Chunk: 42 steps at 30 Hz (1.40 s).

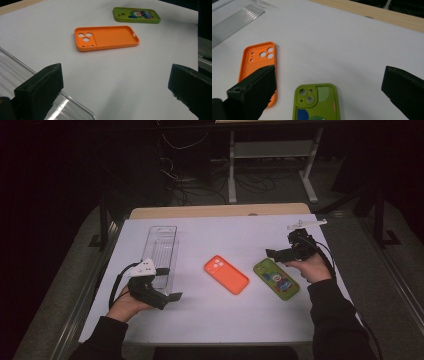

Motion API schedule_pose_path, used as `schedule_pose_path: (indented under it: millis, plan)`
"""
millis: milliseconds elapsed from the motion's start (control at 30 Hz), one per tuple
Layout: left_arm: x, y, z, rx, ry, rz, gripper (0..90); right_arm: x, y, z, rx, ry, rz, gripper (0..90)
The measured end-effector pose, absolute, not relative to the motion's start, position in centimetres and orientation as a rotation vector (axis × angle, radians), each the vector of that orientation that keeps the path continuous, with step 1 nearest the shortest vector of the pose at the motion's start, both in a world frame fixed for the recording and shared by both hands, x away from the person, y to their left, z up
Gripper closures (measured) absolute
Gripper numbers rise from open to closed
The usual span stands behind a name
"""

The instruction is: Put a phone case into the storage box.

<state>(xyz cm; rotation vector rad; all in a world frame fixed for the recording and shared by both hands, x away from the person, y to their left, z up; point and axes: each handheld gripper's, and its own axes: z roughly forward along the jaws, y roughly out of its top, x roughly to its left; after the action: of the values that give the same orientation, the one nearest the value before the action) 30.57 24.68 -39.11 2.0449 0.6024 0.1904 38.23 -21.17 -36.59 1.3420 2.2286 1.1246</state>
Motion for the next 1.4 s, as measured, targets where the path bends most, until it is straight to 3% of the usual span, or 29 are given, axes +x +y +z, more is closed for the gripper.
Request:
schedule_pose_path:
  millis: [1400]
  plan:
    - [30.5,24.6,-39.1,2.037,0.601,0.191,0.0,35.0,-21.9,-39.6,1.32,2.309,1.044,0.0]
